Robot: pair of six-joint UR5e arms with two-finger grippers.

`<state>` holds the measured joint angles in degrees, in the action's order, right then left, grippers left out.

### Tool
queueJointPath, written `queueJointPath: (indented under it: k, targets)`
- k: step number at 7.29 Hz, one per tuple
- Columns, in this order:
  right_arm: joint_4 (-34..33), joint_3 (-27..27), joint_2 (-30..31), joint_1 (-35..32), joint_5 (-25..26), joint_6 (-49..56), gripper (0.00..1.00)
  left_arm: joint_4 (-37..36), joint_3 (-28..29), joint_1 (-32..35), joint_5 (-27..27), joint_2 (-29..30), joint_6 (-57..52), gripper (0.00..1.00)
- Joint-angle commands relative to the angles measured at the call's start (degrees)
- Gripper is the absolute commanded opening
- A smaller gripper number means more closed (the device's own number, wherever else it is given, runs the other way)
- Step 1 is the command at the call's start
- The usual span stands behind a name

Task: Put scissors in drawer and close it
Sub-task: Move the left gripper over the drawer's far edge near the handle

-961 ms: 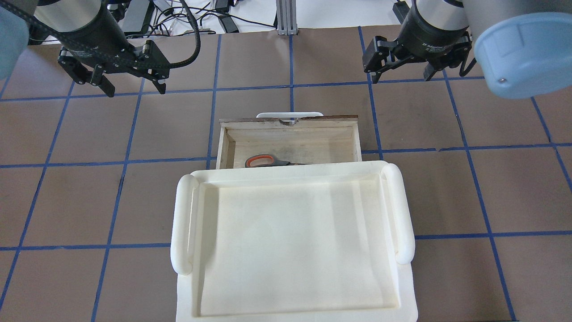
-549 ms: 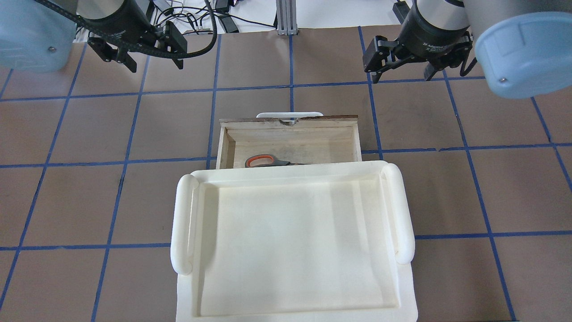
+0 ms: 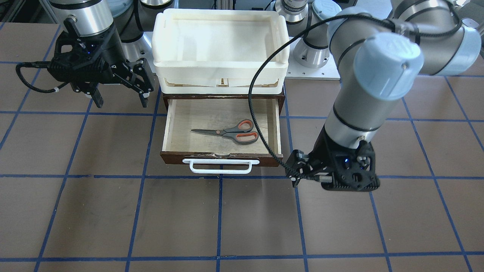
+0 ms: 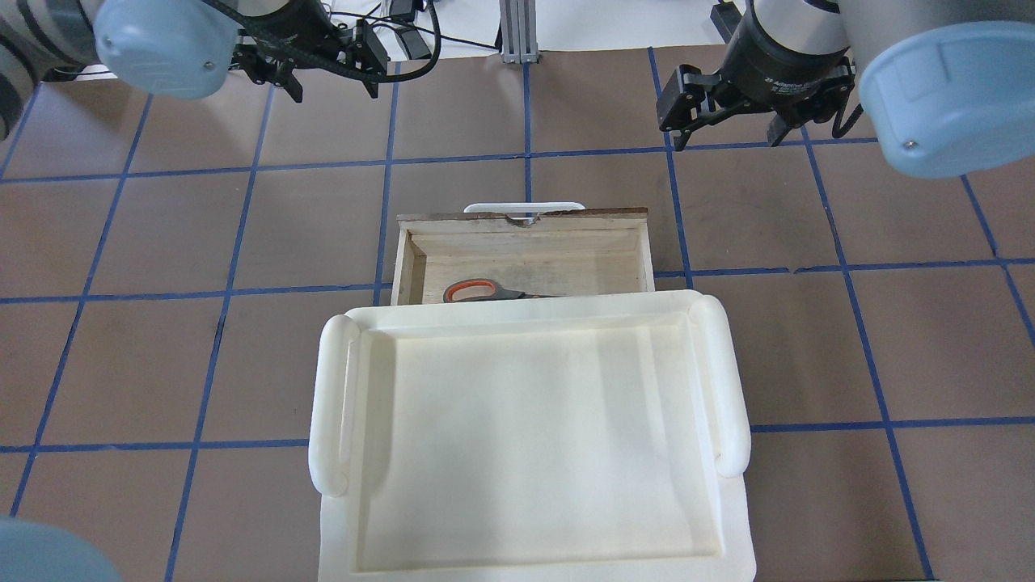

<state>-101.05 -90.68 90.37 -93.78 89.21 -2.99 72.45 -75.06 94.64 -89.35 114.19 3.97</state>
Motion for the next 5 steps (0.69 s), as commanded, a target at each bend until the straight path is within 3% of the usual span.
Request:
queueJointPath:
  k: [1, 5]
  targets:
    - [0.06, -0.03, -0.02, 0.00, 0.00, 0.00, 1.00, 0.50, 4.03, 4.92, -2.49, 7.16, 2.36, 1.00]
    - [0.15, -0.03, -0.02, 0.18, 0.09, 0.00, 1.00, 2.17, 4.49, 8.01, 2.07, 11.66, 2.09, 1.00]
